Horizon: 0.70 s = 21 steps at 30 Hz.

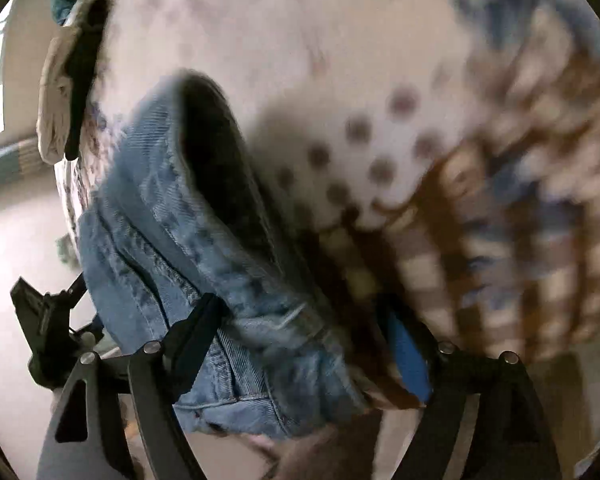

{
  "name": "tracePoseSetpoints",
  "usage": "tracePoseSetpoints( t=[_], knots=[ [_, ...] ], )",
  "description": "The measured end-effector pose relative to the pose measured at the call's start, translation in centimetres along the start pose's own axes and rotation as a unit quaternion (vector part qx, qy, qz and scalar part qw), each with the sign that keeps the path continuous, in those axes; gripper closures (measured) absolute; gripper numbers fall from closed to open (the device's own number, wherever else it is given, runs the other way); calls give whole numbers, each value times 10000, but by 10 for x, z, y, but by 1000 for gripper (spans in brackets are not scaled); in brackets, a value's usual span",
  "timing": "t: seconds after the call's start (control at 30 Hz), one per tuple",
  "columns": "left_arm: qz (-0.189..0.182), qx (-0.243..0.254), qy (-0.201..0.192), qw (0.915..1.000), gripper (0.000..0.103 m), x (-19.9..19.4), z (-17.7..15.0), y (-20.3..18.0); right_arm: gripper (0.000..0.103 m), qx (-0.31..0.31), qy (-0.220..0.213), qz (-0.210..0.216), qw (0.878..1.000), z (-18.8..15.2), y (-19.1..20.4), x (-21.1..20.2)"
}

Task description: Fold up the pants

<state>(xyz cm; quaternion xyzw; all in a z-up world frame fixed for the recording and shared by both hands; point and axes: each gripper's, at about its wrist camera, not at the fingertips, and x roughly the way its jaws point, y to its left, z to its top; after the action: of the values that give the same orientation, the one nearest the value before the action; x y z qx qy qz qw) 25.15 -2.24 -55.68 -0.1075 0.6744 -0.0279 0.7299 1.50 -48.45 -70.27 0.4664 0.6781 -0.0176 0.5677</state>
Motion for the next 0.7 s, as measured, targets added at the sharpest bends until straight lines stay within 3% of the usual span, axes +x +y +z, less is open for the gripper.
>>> tracePoseSetpoints(
  t=[0.03,0.07,0.13,0.27,0.33,0.4,0.5,0.63,0.7],
  knots=[
    [22,9,5,10000,2,0,0,1,56,-103,-130,43,9999,-3,3,0],
    [32,32,19,10000,2,-2,-1,1,60,-326,-232,-2,9992,-8,12,0],
    [124,97,10,9999,2,-5,-3,1,77,-877,-547,-701,9922,-24,42,-18],
    [232,332,30,9992,2,-7,-6,-4,80,-1068,-1256,-762,9834,-62,69,-85],
    [145,355,81,9992,2,-6,-6,-7,84,-1046,-1159,-999,9827,-69,64,-98],
    [152,313,94,9993,2,-3,-4,-10,84,-847,-808,-1143,9865,-61,43,-81],
    [101,126,56,9999,2,4,4,-11,70,-394,-199,-1052,9935,-43,12,-42],
    [-489,-565,248,9969,2,23,21,5,50,-166,-285,-829,9960,-31,12,-40],
    [-656,-738,290,9947,6,33,27,9,48,-185,-357,-803,9960,-29,13,-45]
  ],
)
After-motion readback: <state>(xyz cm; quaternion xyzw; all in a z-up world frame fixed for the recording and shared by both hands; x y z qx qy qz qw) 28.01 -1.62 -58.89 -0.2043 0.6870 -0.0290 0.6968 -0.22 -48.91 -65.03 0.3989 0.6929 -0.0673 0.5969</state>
